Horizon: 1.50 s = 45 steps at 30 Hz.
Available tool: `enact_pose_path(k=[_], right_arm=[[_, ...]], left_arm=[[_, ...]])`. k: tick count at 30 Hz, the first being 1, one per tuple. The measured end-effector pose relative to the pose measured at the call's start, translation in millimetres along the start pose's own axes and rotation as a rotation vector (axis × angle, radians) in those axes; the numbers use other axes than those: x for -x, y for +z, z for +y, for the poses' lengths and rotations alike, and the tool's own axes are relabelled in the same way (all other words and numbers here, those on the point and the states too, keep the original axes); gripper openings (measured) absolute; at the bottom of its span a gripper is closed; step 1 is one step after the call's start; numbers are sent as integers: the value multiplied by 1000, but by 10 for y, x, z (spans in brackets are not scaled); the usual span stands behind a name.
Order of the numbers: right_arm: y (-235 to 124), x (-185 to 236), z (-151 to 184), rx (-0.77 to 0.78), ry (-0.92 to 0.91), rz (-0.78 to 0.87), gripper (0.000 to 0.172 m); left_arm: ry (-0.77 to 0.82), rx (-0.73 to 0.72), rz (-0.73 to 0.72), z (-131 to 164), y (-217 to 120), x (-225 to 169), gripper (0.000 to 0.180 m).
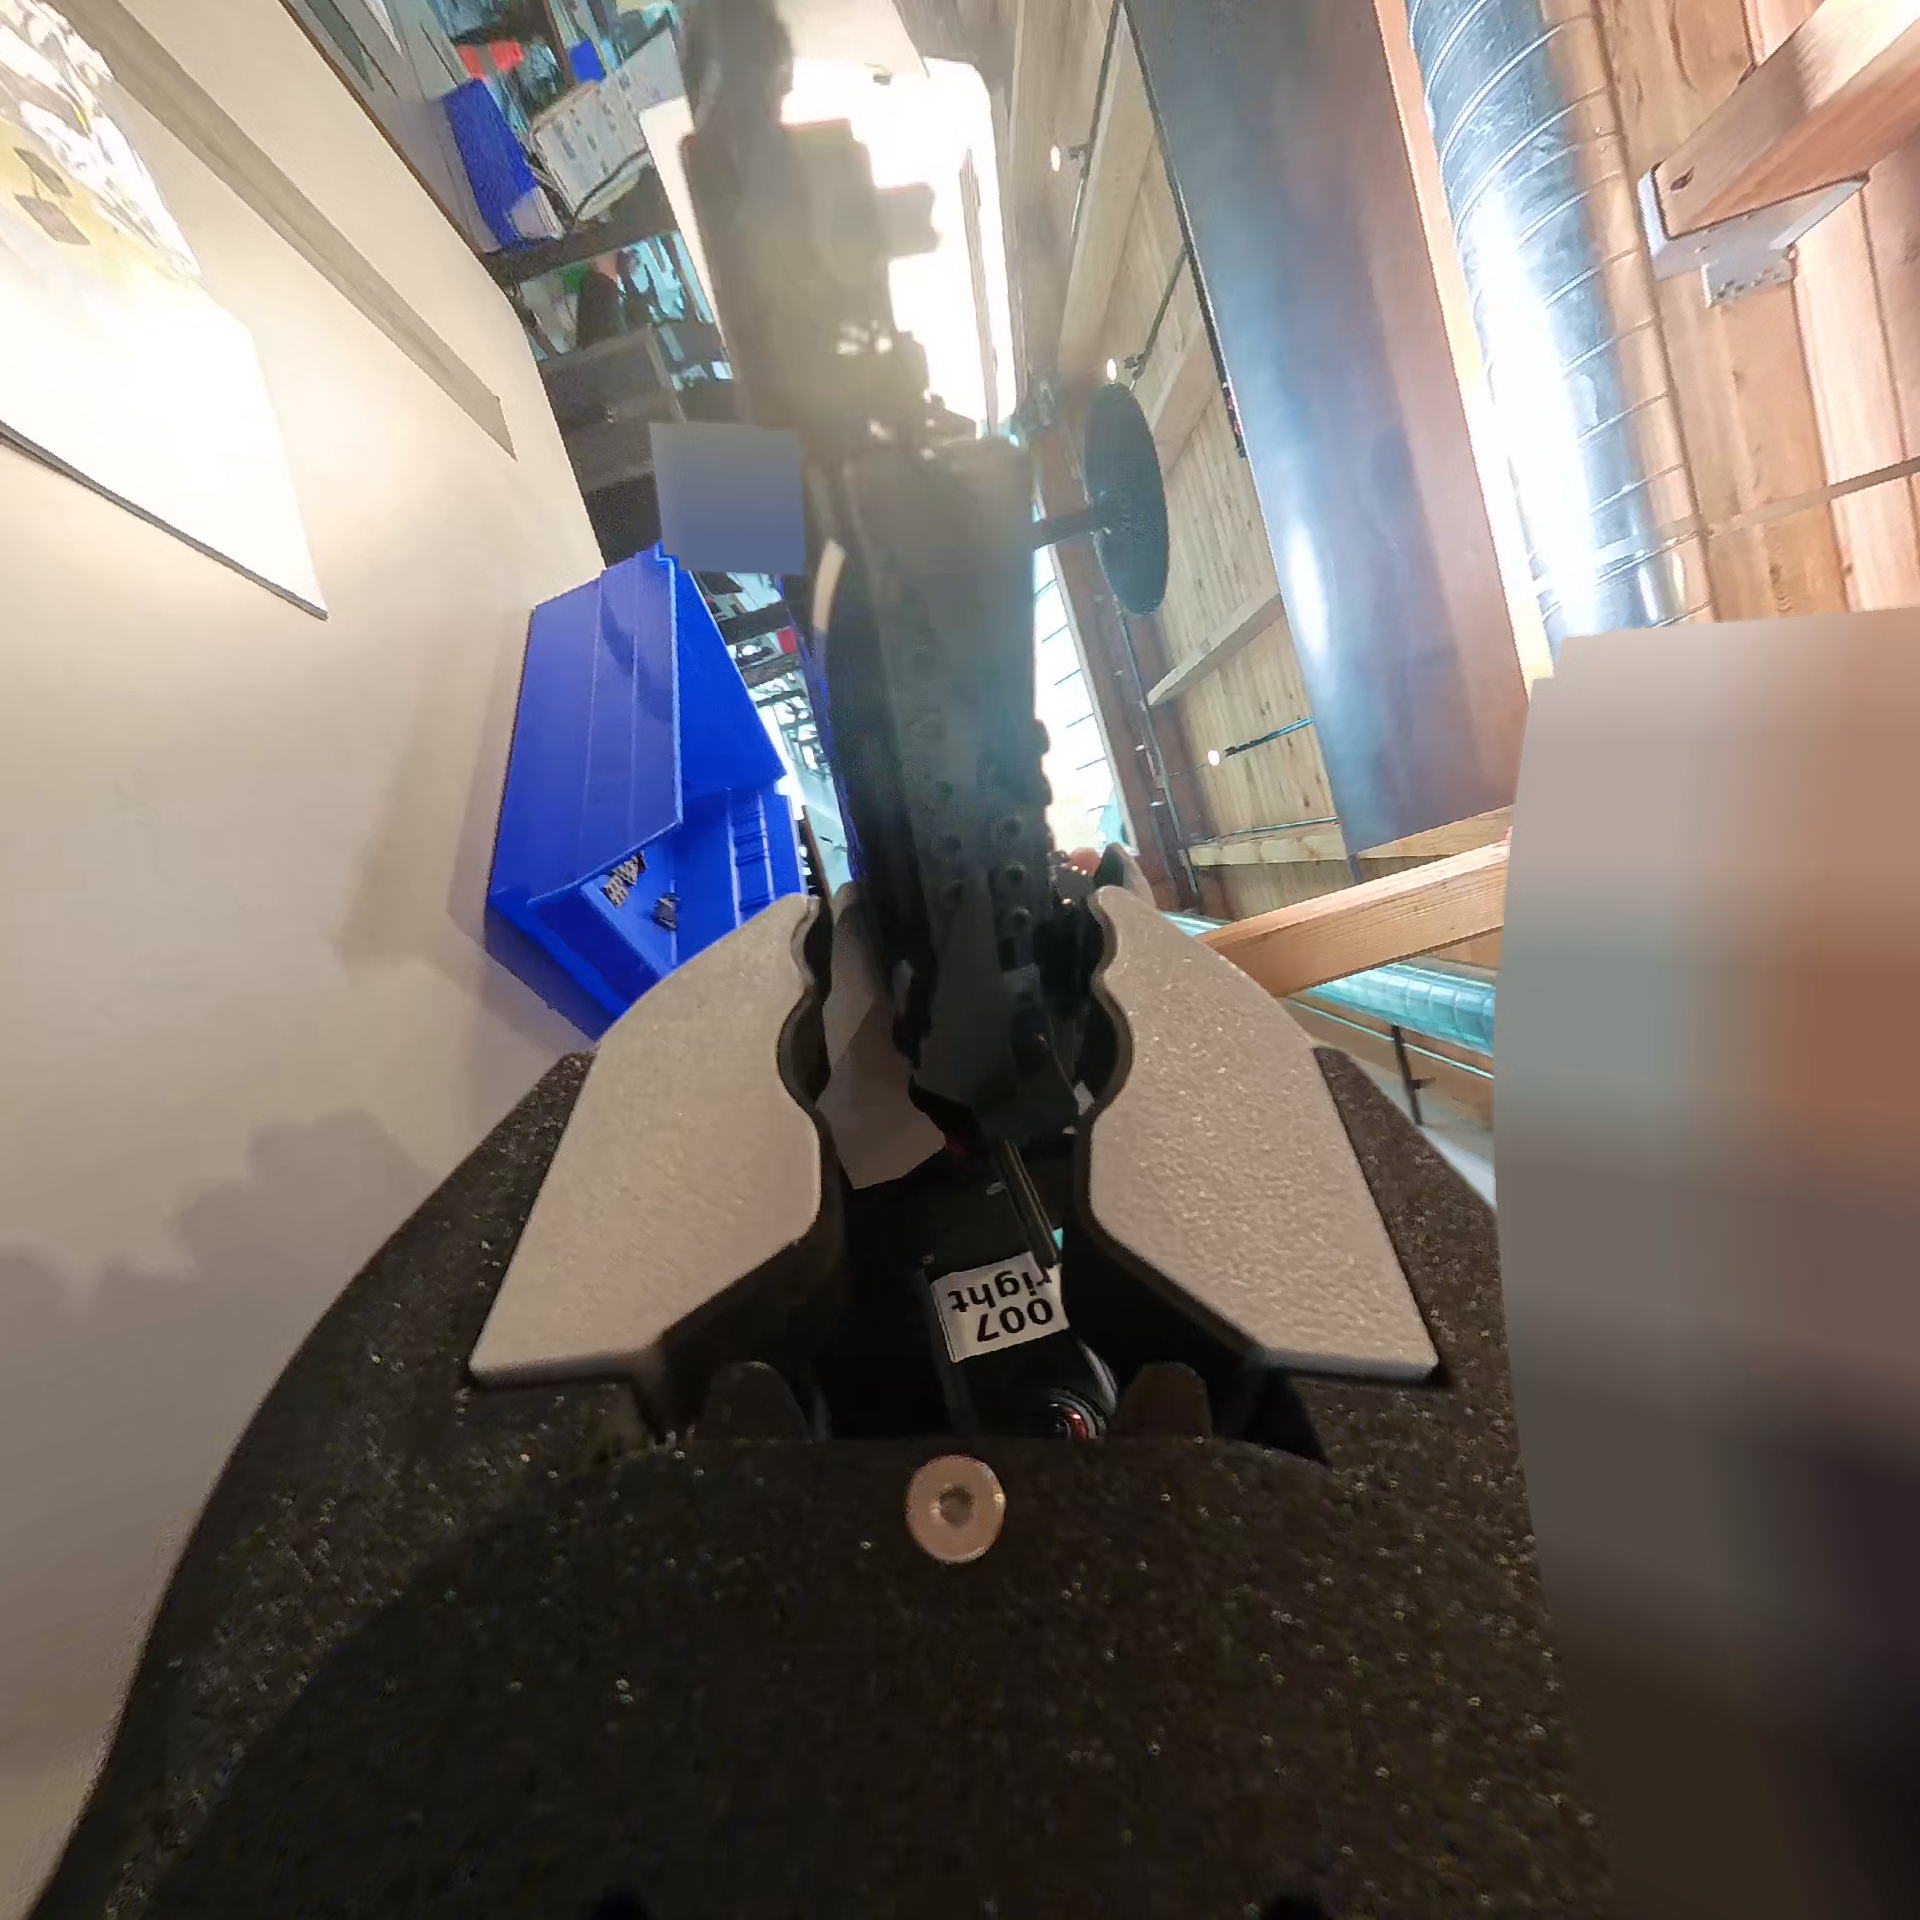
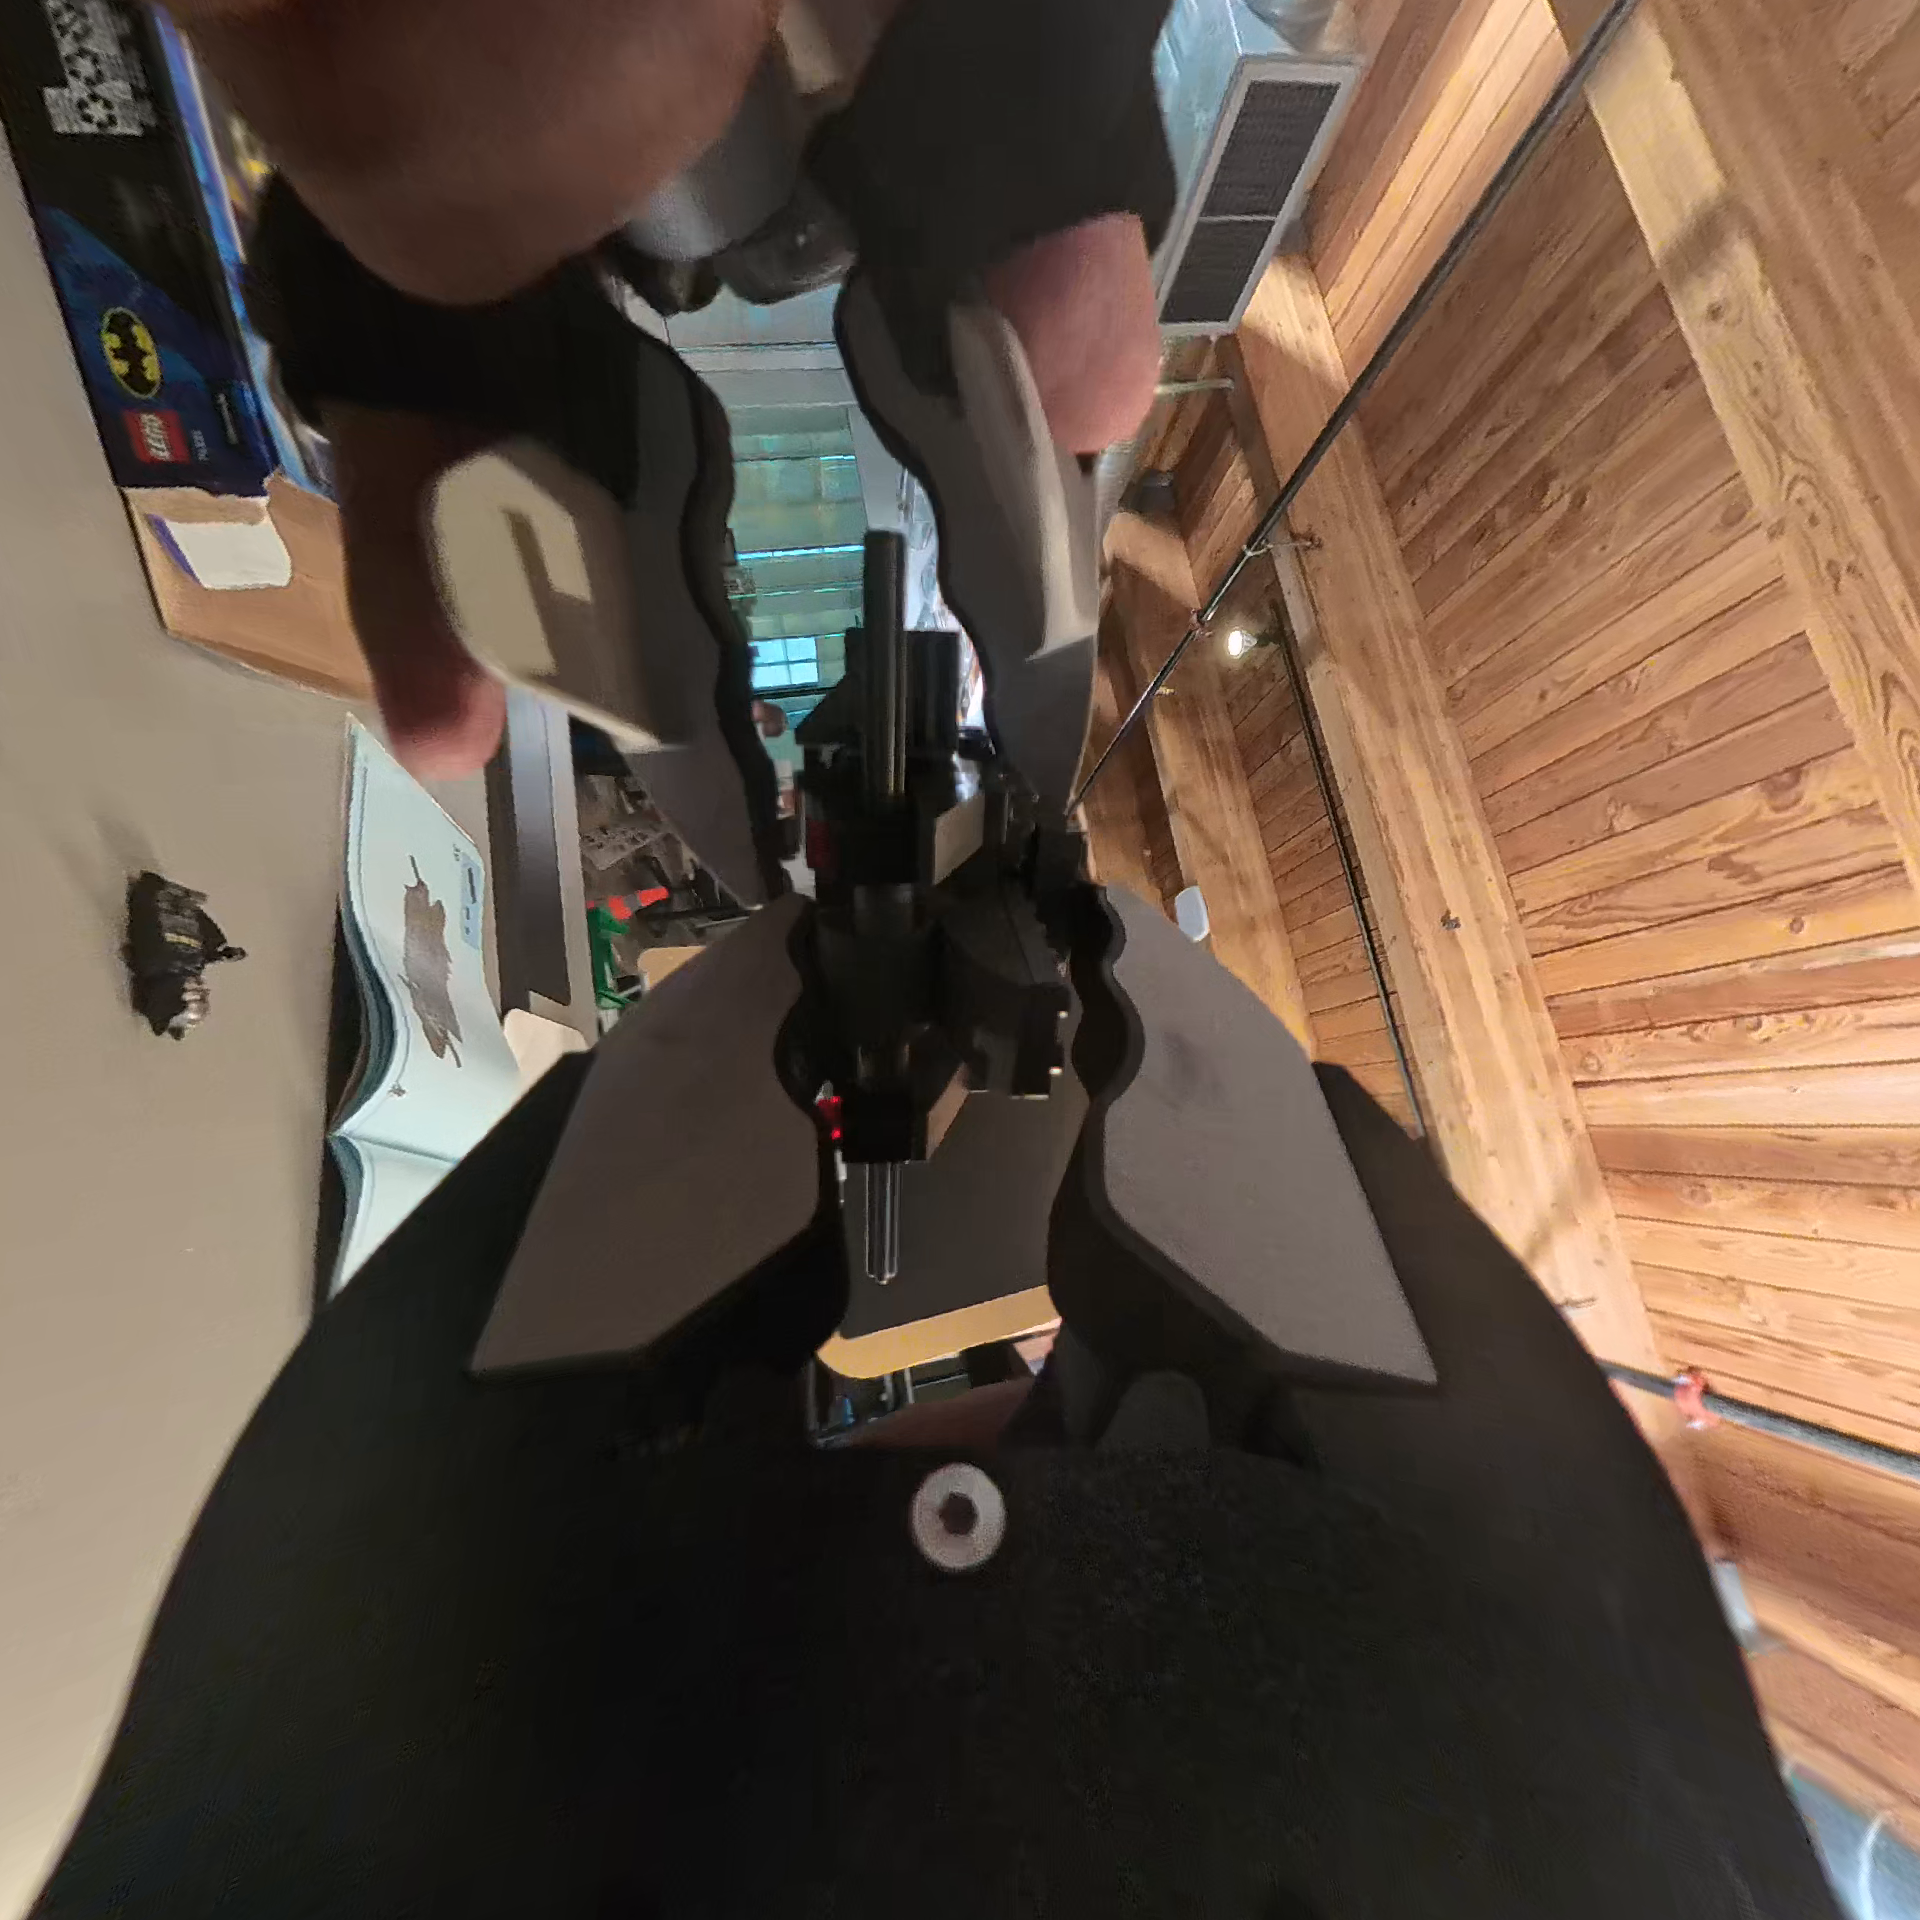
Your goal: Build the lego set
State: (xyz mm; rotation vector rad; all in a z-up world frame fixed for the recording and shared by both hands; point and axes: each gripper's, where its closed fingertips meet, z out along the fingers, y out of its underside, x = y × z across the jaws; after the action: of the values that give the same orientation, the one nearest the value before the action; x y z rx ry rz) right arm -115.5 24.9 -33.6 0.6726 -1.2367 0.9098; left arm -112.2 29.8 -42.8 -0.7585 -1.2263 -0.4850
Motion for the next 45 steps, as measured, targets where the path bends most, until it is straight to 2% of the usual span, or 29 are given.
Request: enact_pose_path(k=[8,15,21,26,38,39,45], right_arm=[[25,2,69,38,73,18,45],[46,8,70,35,113,18,45],[67,45,143,48,158,6,45],[92,117,124,29,72,-17,45],[126,148,80,13,-57,2,44],[122,151,81,11,-64,6,44],[104,169,102,8,-95,0,45]], left_arm=[[-176,-6,115,5,-30,-91,51],[-225,-60,119,-101,-95,-87,55],[-225,-74,71,-155,-102,-67,58],[-157,-37,-16,-150,-94,23,57],[-119,-21,-82,-120,-47,120,40],[-119,-24,-102,-116,-44,149,34],[-119,-53,-112,-101,-19,179,34]])
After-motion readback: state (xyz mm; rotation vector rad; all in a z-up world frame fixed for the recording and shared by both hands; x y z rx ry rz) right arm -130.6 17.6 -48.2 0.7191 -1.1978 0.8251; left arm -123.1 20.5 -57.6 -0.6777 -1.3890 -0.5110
